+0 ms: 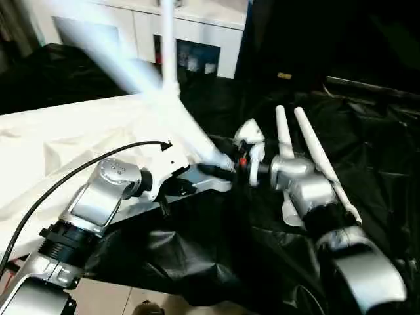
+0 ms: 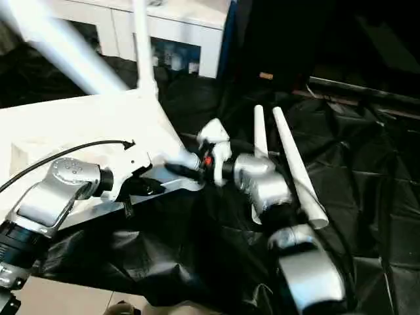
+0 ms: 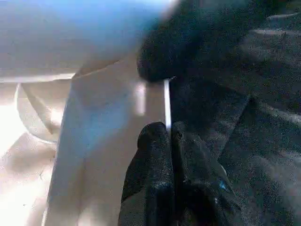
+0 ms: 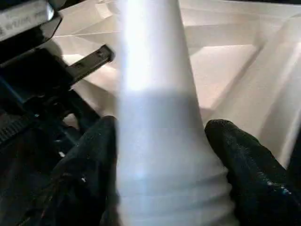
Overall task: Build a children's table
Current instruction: Insert table leg to table base
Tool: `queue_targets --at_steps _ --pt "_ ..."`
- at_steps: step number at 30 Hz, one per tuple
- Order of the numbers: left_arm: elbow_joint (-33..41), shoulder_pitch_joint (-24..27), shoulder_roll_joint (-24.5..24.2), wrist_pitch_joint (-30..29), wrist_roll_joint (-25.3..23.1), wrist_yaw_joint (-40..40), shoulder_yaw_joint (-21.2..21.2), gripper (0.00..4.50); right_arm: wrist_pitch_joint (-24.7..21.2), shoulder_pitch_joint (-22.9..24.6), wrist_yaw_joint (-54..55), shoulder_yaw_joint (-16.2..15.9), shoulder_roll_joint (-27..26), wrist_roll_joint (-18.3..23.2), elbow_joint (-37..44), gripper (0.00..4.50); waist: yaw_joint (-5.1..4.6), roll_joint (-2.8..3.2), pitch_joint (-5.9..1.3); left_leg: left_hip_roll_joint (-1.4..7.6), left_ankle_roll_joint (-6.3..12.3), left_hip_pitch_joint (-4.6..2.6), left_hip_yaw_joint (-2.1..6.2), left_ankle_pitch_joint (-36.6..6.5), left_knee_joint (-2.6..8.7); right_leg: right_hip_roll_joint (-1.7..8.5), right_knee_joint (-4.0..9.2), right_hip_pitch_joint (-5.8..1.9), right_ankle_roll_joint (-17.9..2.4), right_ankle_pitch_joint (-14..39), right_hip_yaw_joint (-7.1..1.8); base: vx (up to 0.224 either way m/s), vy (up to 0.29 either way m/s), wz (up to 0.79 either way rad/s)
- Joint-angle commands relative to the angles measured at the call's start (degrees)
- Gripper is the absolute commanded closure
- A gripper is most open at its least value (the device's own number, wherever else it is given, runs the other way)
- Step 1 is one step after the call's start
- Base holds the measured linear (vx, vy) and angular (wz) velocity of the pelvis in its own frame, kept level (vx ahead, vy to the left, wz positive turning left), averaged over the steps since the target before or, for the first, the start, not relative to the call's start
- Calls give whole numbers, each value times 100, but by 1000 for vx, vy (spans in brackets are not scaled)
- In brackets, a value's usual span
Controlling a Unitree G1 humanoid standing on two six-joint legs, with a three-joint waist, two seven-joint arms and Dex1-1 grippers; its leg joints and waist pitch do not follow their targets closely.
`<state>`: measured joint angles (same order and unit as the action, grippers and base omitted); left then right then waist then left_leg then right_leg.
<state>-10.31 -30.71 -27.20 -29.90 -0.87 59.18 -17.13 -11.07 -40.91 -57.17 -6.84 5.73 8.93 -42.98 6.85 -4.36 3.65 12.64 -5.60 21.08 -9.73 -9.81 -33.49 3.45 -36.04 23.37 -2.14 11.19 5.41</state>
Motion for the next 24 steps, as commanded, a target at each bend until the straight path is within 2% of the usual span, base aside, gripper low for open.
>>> queue_targets --at_steps 1,2,9,15,16,17,19,20,21,23,24 --pt "357 -212 77 307 190 56 80 450 -26 40 -14 12 74 -27 57 166 -14 137 -427 129 -51 -91 1 -737 380 496 346 -371 -1171 271 -370 0 0 0" --pt "335 -217 58 343 175 41 87 450 -8 71 13 52 72 -17 50 171 -14 155 -432 128 -52 -89 5 -718 377 490 336 -371 -1176 221 -367 0 0 0" --pt "186 -226 -15 605 87 -31 92 450 10 134 179 160 68 64 37 178 -18 150 -435 115 -71 -81 6 -706 370 485 329 -380 -1155 189 -366 0 0 0" --pt "264 -171 -2 753 203 -155 308 450 -11 109 377 402 -18 271 92 178 -14 166 -449 116 -71 -87 8 -654 363 482 304 -386 -1215 -19 -363 0 0 0" --pt "303 -158 16 727 263 -193 383 450 -25 106 414 451 -35 322 113 178 -17 164 -452 117 -76 -83 8 -631 360 485 295 -392 -1229 -58 -362 0 0 0" --pt "443 -115 37 560 478 -145 543 405 -69 109 480 547 -68 423 168 178 -20 166 -451 116 -81 -84 8 -633 359 481 291 -388 -1237 -66 -363 0 0 0" --pt "612 -53 32 379 701 -48 674 394 -125 124 533 636 -98 528 240 178 -17 164 -463 121 -80 -82 7 -610 350 507 277 -407 -1307 -128 -366 0 0 0" --pt "824 40 11 160 989 107 818 388 -181 147 608 742 -126 636 325 178 -14 177 -448 130 -96 -87 4 -591 357 495 277 -392 -1368 -172 -360 0 0 0" --pt "846 51 10 135 1025 122 838 364 -189 151 615 754 -128 648 338 178 -20 170 -446 129 -96 -81 6 -599 359 489 274 -397 -1386 -185 -359 0 0 0" --pt "984 128 8 -26 1250 211 967 357 -242 183 658 833 -147 728 422 178 -32 159 -433 111 -87 -79 -5 -666 361 475 286 -396 -1335 -53 -357 0 0 0" --pt "1066 181 6 -116 1388 260 1049 355 -280 209 687 887 -161 780 484 178 -39 166 -417 107 -95 -90 -12 -790 368 480 319 -388 -1267 187 -363 0 0 0"
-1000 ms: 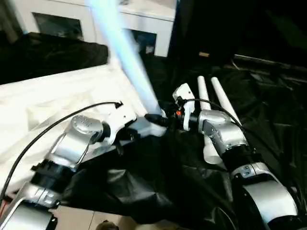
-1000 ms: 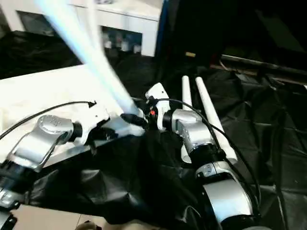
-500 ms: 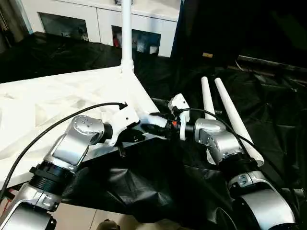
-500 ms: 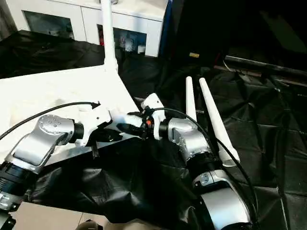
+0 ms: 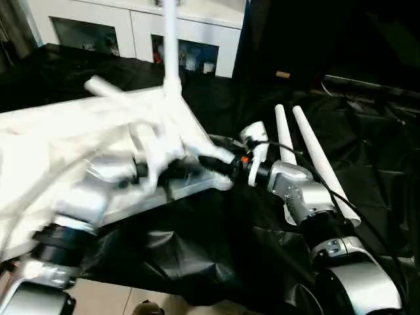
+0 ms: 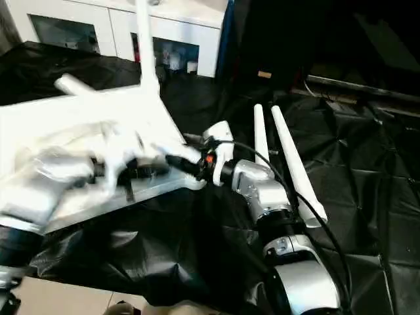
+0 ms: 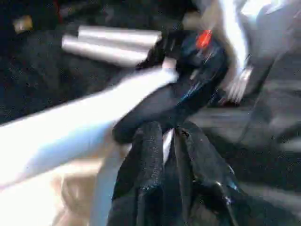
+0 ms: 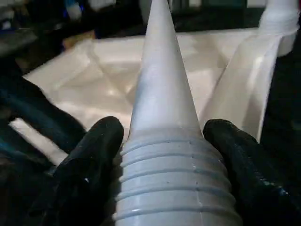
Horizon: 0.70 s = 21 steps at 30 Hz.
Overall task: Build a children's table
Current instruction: Insert table leg to table base
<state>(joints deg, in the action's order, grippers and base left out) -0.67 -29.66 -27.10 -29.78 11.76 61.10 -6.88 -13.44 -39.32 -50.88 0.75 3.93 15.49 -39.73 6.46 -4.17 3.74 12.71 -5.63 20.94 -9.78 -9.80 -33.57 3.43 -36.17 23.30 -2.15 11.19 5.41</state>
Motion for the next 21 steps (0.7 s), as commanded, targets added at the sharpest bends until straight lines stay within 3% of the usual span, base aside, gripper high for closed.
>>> queue_targets --at_steps 1,2,6,7,11,12,13,14,15,21 --pt "173 151 -15 -204 274 126 120 350 -113 100 105 194 7 210 260 178 -1 144 -424 100 -102 -76 -6 -828 376 481 340 -377 -1233 292 -363 0 0 0" --pt "181 238 -5 -314 487 154 300 326 -235 206 163 272 -15 343 456 178 1 160 -422 103 -126 -80 -3 -854 380 483 352 -374 -1163 402 -370 0 0 0" --pt "-145 122 237 -800 765 -325 773 306 -365 359 290 405 -79 524 739 178 -6 175 -430 97 -178 -93 1 -922 382 463 372 -360 -1117 478 -357 0 0 0" --pt "-214 92 279 -929 803 -440 862 281 -393 386 319 432 -91 560 802 178 -9 170 -424 89 -173 -95 -9 -949 380 455 383 -355 -1100 520 -361 0 0 0" --pt "-677 -164 738 -1252 1147 -1192 1502 264 -523 464 417 562 -168 753 1099 178 15 185 -419 87 -175 -99 5 -1032 375 467 421 -351 -999 812 -355 0 0 0" --pt "-851 -305 989 -1372 1498 -1496 1853 253 -586 496 455 583 -200 840 1244 178 13 181 -422 97 -180 -87 13 -1059 377 472 420 -357 -1013 813 -352 0 0 0" --pt "-851 -305 989 -1372 1498 -1496 1853 241 -586 496 455 583 -200 840 1244 178 36 166 -428 85 -158 -87 7 -1029 366 471 435 -354 -1027 768 -350 0 0 0" --pt "-1053 -446 1192 -1462 1722 -1831 2125 241 -625 519 481 597 -239 919 1371 178 39 207 -435 86 -173 -84 20 -1027 366 475 410 -358 -1043 730 -348 0 0 0" --pt "-1117 -491 1258 -1496 1773 -1935 2203 226 -611 521 510 599 -250 921 1404 178 32 178 -434 84 -157 -79 19 -1024 366 460 425 -359 -1033 678 -343 0 0 0" --pt "-1254 -796 1803 -1669 2458 -2310 2805 188 -664 538 636 613 -347 1017 1652 178 40 170 -450 76 -114 -53 17 -800 351 463 398 -392 -1069 392 -342 0 0 0"
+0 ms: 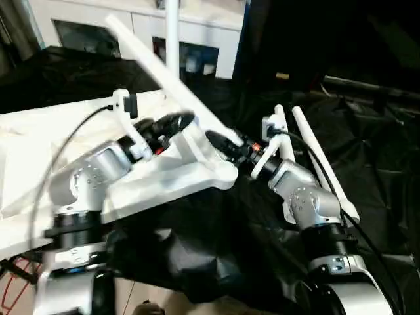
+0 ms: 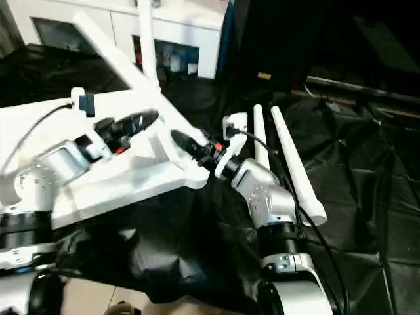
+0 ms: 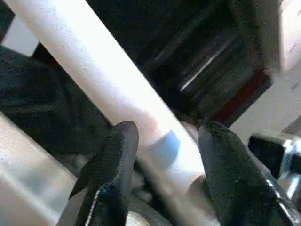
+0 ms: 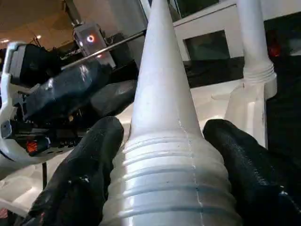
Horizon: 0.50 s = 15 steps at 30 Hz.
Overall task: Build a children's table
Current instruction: Insert table leg to table base
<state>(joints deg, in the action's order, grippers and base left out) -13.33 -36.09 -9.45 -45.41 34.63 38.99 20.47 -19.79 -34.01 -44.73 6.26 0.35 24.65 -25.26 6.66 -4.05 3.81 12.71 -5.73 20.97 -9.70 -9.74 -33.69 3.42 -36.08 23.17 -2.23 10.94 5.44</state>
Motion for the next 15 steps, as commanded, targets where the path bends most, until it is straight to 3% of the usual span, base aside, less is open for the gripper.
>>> queue_targets --at_steps 1,4,9,12,15 --pt "7 -203 108 -159 250 -147 138 184 -45 22 21 47 0 106 242 178 20 180 -459 82 -98 -60 13 -786 365 462 382 -376 -1077 322 -342 0 0 0" --pt "-132 -350 338 -258 314 -414 165 159 -91 108 20 -50 -60 155 418 178 22 177 -448 80 -74 -71 12 -877 369 460 408 -373 -1064 390 -337 0 0 0" --pt "-599 -558 516 -176 255 -1005 243 120 -126 151 62 -136 -143 187 548 178 30 177 -439 69 -78 -68 23 -984 380 464 457 -382 -877 740 -337 0 0 0" --pt "-761 -702 607 -160 419 -1289 506 105 -124 176 89 -175 -162 179 627 178 32 185 -447 68 -68 -37 31 -857 367 467 435 -408 -903 569 -334 0 0 0" --pt "-861 -796 620 -28 467 -1491 638 80 -142 204 111 -188 -180 194 694 178 31 212 -449 80 -47 -55 41 -838 374 471 427 -394 -945 466 -332 0 0 0"
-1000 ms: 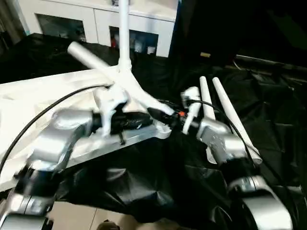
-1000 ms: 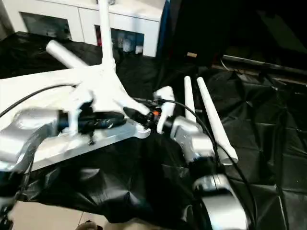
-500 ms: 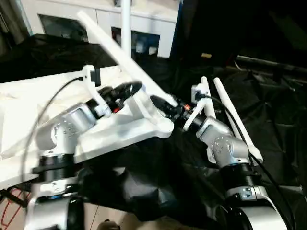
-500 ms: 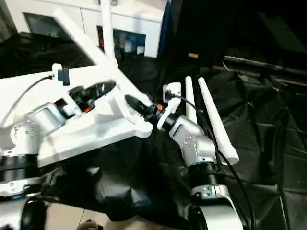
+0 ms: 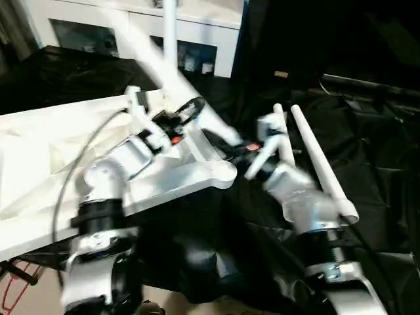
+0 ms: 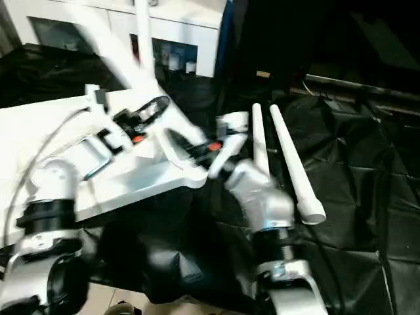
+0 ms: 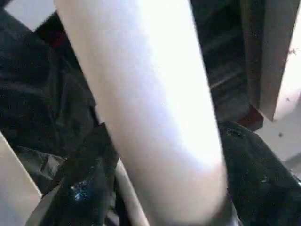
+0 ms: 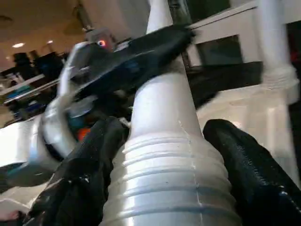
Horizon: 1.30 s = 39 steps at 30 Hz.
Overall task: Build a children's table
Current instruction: Insert table leg to table base
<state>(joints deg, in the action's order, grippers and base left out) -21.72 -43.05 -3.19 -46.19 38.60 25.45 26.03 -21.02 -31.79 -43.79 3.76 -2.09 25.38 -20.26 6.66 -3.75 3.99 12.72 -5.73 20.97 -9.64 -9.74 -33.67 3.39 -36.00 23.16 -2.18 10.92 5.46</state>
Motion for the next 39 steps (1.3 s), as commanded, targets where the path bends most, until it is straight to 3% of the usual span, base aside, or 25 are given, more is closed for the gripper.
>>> queue_targets --at_steps 1,3,10,14,15,26,27,30,32,33,34,36,37,39 --pt "-62 -138 -8 52 128 -217 139 77 -18 -16 18 60 65 117 194 178 30 184 -466 82 -57 -59 32 -844 369 471 417 -387 -968 436 -335 0 0 0" --pt "-93 -197 -28 42 254 -276 247 77 19 5 17 42 72 77 163 178 27 178 -464 76 -64 -60 29 -859 368 465 406 -392 -1003 359 -333 0 0 0" --pt "-33 -269 -31 -46 494 -358 399 140 18 37 53 24 95 78 165 178 67 187 -463 83 -73 -79 22 -886 368 470 405 -382 -1045 334 -336 0 0 0" --pt "137 -198 -67 -120 483 -165 156 160 -3 55 35 9 120 83 182 178 74 187 -460 83 -88 -67 27 -860 372 476 403 -393 -1002 337 -338 0 0 0" --pt "147 -193 -74 -113 482 -139 121 185 -3 55 34 8 123 85 179 178 78 185 -464 81 -92 -70 26 -860 371 475 405 -395 -995 341 -338 0 0 0" --pt "273 -182 -225 -65 336 145 -295 240 -59 -6 87 12 225 23 110 178 90 195 -464 83 -129 -73 25 -855 370 469 392 -392 -1006 284 -339 0 0 0" --pt "290 -182 -245 -58 313 160 -332 247 -162 -14 37 39 233 105 118 124 89 196 -466 78 -125 -76 22 -844 370 466 392 -394 -1004 271 -340 0 0 0" --pt "345 -185 -359 1 220 255 -509 248 -556 -31 -199 85 390 380 320 104 114 190 -463 80 -95 -81 18 -822 367 463 402 -399 -964 312 -343 0 0 0" --pt "355 -189 -410 20 191 308 -576 251 -710 -107 -159 229 442 539 344 91 140 194 -469 87 -108 -88 18 -805 364 464 390 -392 -947 258 -347 0 0 0" --pt "370 -193 -442 28 169 344 -618 253 -889 -231 -92 485 484 806 293 76 140 185 -469 81 -113 -74 21 -790 366 465 385 -402 -943 243 -343 0 0 0" --pt "370 -193 -442 28 169 344 -618 254 -889 -231 -92 485 484 806 293 68 142 162 -476 79 -105 -78 17 -776 362 473 379 -406 -959 275 -344 0 0 0" --pt "428 -183 -497 28 147 410 -712 254 -1090 -564 145 1093 589 1312 -9 65 144 173 -480 81 -124 -87 12 -776 359 476 381 -392 -967 327 -345 0 0 0" --pt "457 -171 -513 16 156 427 -742 254 -1134 -658 229 1250 623 1436 -92 65 135 112 -477 82 -133 -83 1 -758 356 469 383 -392 -975 336 -344 0 0 0" --pt "510 -150 -536 -2 162 455 -796 255 -1259 -784 298 1439 691 1626 -188 65 153 144 -467 72 -151 -81 -4 -759 354 470 391 -387 -950 445 -344 0 0 0"
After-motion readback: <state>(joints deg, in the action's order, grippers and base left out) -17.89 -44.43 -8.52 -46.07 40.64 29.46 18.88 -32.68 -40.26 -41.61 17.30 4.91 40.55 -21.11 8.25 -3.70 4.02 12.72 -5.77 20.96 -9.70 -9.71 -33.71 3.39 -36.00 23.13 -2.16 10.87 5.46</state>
